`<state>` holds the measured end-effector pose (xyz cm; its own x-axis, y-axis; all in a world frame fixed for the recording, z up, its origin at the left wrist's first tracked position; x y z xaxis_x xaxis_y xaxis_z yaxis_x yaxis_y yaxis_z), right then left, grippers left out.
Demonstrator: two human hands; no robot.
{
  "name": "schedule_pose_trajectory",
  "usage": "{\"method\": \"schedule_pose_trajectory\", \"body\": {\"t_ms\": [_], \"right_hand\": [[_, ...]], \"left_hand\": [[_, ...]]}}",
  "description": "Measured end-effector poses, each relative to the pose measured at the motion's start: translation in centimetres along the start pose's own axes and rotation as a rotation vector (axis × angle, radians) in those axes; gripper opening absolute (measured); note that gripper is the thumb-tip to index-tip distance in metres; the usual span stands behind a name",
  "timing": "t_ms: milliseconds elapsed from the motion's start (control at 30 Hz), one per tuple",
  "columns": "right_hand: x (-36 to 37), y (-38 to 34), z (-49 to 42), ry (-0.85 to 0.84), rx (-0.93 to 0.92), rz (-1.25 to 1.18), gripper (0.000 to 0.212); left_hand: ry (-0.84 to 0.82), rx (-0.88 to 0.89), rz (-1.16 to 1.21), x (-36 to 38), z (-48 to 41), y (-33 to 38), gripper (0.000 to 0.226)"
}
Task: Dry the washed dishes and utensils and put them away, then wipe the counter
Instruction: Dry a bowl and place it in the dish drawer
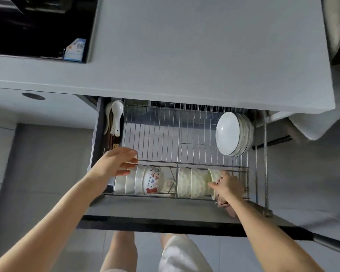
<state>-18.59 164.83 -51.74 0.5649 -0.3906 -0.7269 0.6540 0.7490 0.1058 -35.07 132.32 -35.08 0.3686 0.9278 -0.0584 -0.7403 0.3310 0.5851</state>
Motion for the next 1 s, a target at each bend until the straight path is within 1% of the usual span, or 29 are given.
{"method": "schedule_pose_trajectory", "body": {"t_ms": [200,300,433,500,567,633,667,700,767,833,867,933,967,1000], "right_hand": [[1.5,-1.2,0.2,-0.054,0.016,-0.045,0.07],[1.9,-1.3,0.0,-0.085,-0.022,-0.059,0.07],[0.9,-2.0,0.3,-0.142,-0.037,-0.061,0.05],[-1.1,-2.8,1.7,-0.089,-0.03,0.008,0.04],[-3.8,-4.7,3.7,0.031,-0.058,0.072,0.035],[-6.2,-8.3,5.9,0.141,-0.167,0.026,0.038],[-7.6,-10.9,7.7,0.162,-0.244,-0.031,0.04],[-8.8,-13.7,9.9,0.148,-0.325,-0.114,0.04],[-11.0,-19.7,16.1,0.034,-0.464,-0.351,0.036],[-12.1,-25.4,23.7,-0.139,-0.591,-0.49,0.034],[-12.0,-28.2,27.5,-0.247,-0.672,-0.552,0.036],[-11.1,-33.0,34.0,-0.443,-0.824,-0.664,0.04],[-10.4,-35.5,37.3,-0.507,-0.894,-0.688,0.042],[-9.4,-38.0,40.0,-0.557,-0.969,-0.684,0.043]], "left_hand": [[0.085,-0.029,0.03,-0.5,1.2,-1.9,0.022],[0.113,-0.027,0.051,-1.1,1.9,-2.7,0.022],[0.144,0.003,0.091,-3.2,3.6,-3.7,0.02],[0.164,0.033,0.118,-4.8,5.0,-4.3,0.017],[0.199,0.065,0.157,-7.0,6.7,-4.9,0.012],[0.242,0.102,0.201,-9.5,8.8,-5.7,0.009],[0.265,0.122,0.214,-10.9,10.0,-6.3,0.009],[0.288,0.146,0.221,-12.2,11.2,-6.9,0.009],[0.329,0.201,0.226,-15.0,13.8,-8.3,0.01],[0.365,0.246,0.237,-18.0,16.8,-10.0,0.008],[0.381,0.271,0.25,-19.7,18.4,-10.9,0.015],[0.376,0.32,0.271,-22.6,21.4,-12.4,0.053],[0.357,0.346,0.29,-24.1,22.9,-13.2,0.069],[0.328,0.377,0.322,-25.6,24.4,-14.0,0.076]]}}
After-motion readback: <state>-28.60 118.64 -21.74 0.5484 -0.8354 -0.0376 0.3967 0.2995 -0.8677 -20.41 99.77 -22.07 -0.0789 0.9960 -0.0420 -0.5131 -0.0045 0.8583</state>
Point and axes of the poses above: each hand's wrist, its own z-axis away from the middle knuckle, its own x-axis out of the palm, y = z × x, the point moved 5 cm from there along -z, towards the middle knuckle, and after that the axes turned 6 degrees about z, right-handed, at the moved point
